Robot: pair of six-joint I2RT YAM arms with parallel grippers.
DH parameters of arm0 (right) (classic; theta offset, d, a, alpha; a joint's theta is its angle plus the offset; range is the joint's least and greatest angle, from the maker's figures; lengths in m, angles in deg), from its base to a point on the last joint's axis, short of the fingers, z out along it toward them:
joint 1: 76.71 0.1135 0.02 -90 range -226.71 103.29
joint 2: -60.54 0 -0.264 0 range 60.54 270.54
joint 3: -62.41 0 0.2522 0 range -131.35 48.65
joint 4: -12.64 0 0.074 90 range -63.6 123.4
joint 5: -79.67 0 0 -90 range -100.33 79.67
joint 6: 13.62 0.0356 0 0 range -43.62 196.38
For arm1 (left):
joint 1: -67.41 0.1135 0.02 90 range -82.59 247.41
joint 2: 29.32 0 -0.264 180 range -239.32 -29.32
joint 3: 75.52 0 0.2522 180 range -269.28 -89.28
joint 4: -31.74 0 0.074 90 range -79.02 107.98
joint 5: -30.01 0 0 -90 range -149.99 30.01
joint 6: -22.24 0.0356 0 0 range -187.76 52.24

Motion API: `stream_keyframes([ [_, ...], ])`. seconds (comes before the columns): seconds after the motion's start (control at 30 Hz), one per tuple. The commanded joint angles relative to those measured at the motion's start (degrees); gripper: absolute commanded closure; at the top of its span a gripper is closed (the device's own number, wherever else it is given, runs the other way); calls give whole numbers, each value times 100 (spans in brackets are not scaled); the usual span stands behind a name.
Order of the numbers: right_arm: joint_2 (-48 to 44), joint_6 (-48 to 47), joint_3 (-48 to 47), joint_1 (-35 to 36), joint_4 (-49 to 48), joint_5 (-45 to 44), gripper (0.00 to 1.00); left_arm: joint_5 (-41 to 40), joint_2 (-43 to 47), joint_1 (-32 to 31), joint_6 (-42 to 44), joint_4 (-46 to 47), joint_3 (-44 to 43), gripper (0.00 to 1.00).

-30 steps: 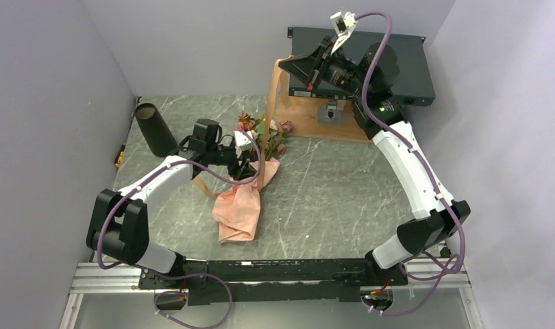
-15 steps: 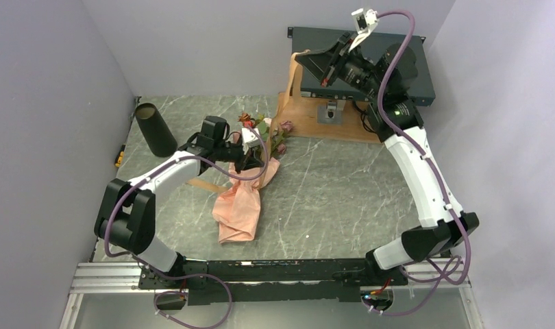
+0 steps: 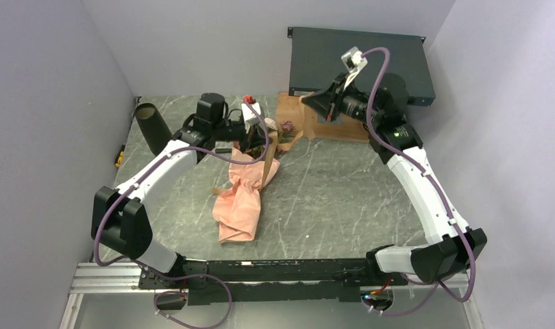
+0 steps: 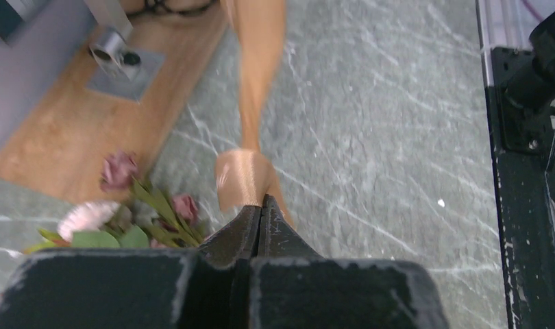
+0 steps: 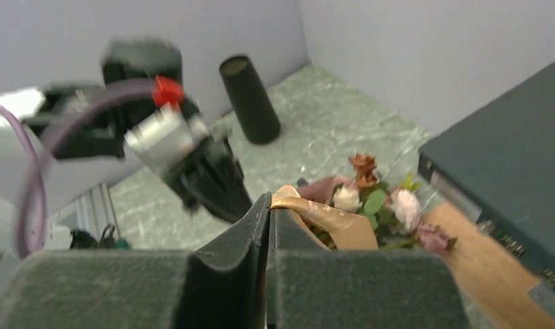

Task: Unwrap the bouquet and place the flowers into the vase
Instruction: Untie the ribbon from the wrapping paper, then pick up the ribbon from the center of the board.

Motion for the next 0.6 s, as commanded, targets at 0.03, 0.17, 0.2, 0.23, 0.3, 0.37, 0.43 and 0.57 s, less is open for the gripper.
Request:
stream_keyframes([
  [0.03,-457,-353,745,-10,-243,691,90,439,170,-79,-358,-36,-973,100],
  [0.17,-592,-322,1206,15,-609,976,74,573,84,-188,-420,-185,-1588,100],
  [0.2,-594,-386,1260,58,-615,1035,70,594,54,-222,-435,-238,-1726,100],
  [0.23,-601,-483,1298,109,-618,1048,67,600,30,-253,-476,-240,-1850,100],
  [0.3,-610,-592,1397,228,-743,1024,58,582,-26,-313,-587,-242,-2133,100],
  [0.37,-580,-566,1479,328,-947,1005,53,570,-87,-360,-710,-193,-2345,100],
  [0.43,-528,-472,1501,385,-1101,1013,49,571,-172,-412,-783,-173,-2554,100],
  [0.57,-425,-569,1427,497,-1152,901,45,650,-267,-535,-931,-164,-2890,100],
])
